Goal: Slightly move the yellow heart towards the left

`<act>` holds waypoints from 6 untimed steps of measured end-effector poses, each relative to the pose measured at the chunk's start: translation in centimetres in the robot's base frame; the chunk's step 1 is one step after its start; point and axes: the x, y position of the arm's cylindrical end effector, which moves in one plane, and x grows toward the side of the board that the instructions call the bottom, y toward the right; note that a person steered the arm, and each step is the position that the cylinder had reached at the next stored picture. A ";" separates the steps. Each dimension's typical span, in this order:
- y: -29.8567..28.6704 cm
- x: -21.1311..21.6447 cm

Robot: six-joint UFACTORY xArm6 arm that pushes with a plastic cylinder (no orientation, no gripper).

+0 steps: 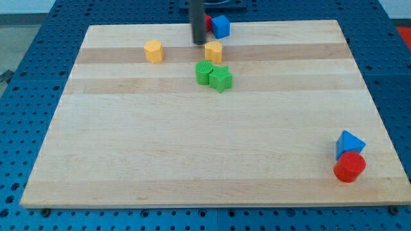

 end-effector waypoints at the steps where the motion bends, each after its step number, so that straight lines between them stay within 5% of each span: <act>1: 7.4 0.0; 3: 11.1 6.2; 6: -2.1 2.2</act>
